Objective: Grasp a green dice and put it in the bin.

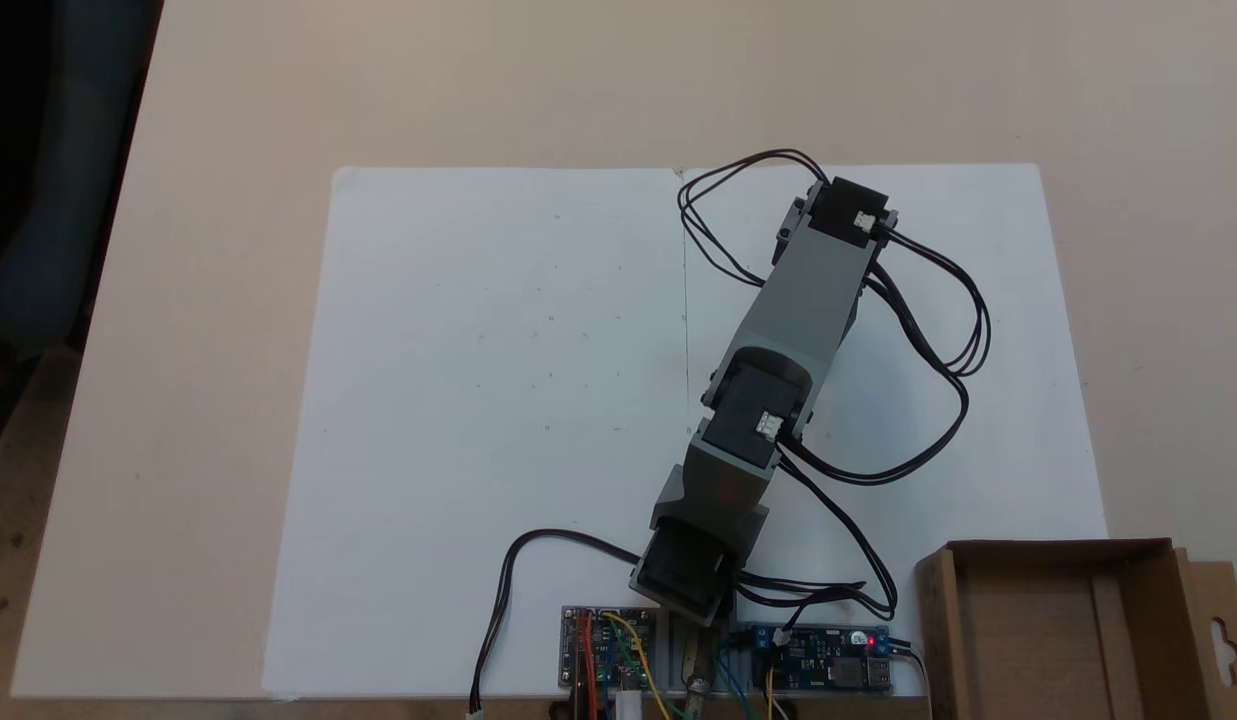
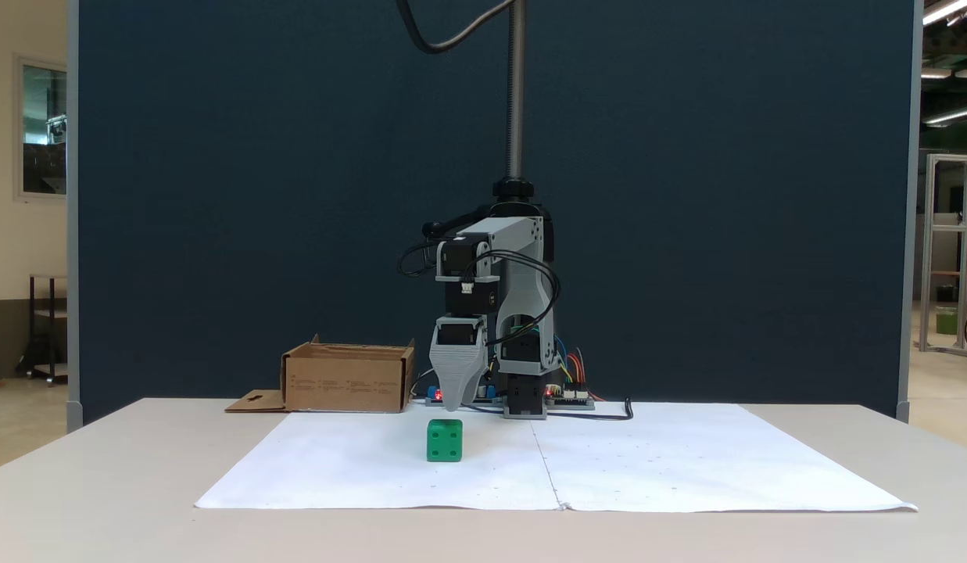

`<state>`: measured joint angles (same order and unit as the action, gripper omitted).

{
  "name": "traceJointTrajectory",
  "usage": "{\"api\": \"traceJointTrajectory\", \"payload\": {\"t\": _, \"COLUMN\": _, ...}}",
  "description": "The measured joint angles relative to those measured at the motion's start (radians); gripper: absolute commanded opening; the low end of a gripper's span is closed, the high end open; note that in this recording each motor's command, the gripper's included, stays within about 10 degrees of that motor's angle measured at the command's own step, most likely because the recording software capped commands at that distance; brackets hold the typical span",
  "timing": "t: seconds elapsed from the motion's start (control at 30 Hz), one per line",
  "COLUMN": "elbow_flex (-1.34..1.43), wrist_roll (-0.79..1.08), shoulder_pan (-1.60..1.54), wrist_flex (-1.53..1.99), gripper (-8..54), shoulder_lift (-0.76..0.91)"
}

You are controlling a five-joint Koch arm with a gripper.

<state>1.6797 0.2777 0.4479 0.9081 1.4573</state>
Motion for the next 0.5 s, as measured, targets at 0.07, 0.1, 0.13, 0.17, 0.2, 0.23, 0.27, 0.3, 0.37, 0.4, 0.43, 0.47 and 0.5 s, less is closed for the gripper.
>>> {"api": "traceJointTrajectory", "payload": {"t": 0.07, "elbow_flex": -0.018, "wrist_roll": 0.000, "shoulder_pan": -0.006, "wrist_flex": 0.000, "gripper": 46.6, "shoulder_lift": -0.015}}
{"api": "traceJointTrajectory", "payload": {"t": 0.1, "elbow_flex": -0.025, "wrist_roll": 0.000, "shoulder_pan": -0.006, "wrist_flex": 0.002, "gripper": 46.6, "shoulder_lift": -0.025}}
{"api": "traceJointTrajectory", "payload": {"t": 0.13, "elbow_flex": -0.032, "wrist_roll": 0.002, "shoulder_pan": -0.011, "wrist_flex": 0.002, "gripper": 46.6, "shoulder_lift": -0.032}}
{"api": "traceJointTrajectory", "payload": {"t": 0.17, "elbow_flex": -0.037, "wrist_roll": 0.002, "shoulder_pan": -0.018, "wrist_flex": 0.002, "gripper": 46.6, "shoulder_lift": -0.038}}
{"api": "traceJointTrajectory", "payload": {"t": 0.2, "elbow_flex": -0.037, "wrist_roll": 0.002, "shoulder_pan": -0.023, "wrist_flex": 0.003, "gripper": 46.6, "shoulder_lift": -0.040}}
{"api": "traceJointTrajectory", "payload": {"t": 0.23, "elbow_flex": -0.038, "wrist_roll": 0.003, "shoulder_pan": -0.023, "wrist_flex": 0.003, "gripper": 46.6, "shoulder_lift": -0.044}}
{"api": "traceJointTrajectory", "payload": {"t": 0.27, "elbow_flex": -0.038, "wrist_roll": 0.005, "shoulder_pan": -0.025, "wrist_flex": 0.002, "gripper": 46.6, "shoulder_lift": -0.052}}
{"api": "traceJointTrajectory", "payload": {"t": 0.3, "elbow_flex": -0.037, "wrist_roll": 0.015, "shoulder_pan": -0.026, "wrist_flex": 0.002, "gripper": 46.6, "shoulder_lift": -0.055}}
{"api": "traceJointTrajectory", "payload": {"t": 0.37, "elbow_flex": -0.038, "wrist_roll": 0.048, "shoulder_pan": -0.028, "wrist_flex": 0.002, "gripper": 46.6, "shoulder_lift": -0.052}}
{"api": "traceJointTrajectory", "payload": {"t": 0.4, "elbow_flex": -0.038, "wrist_roll": 0.066, "shoulder_pan": -0.029, "wrist_flex": 0.002, "gripper": 46.6, "shoulder_lift": -0.057}}
{"api": "traceJointTrajectory", "payload": {"t": 0.43, "elbow_flex": -0.038, "wrist_roll": 0.080, "shoulder_pan": -0.028, "wrist_flex": 0.002, "gripper": 46.6, "shoulder_lift": -0.069}}
{"api": "traceJointTrajectory", "payload": {"t": 0.47, "elbow_flex": -0.037, "wrist_roll": 0.094, "shoulder_pan": -0.029, "wrist_flex": 0.002, "gripper": 46.6, "shoulder_lift": -0.074}}
{"api": "traceJointTrajectory", "payload": {"t": 0.5, "elbow_flex": -0.038, "wrist_roll": 0.106, "shoulder_pan": -0.029, "wrist_flex": 0.002, "gripper": 46.6, "shoulder_lift": -0.074}}
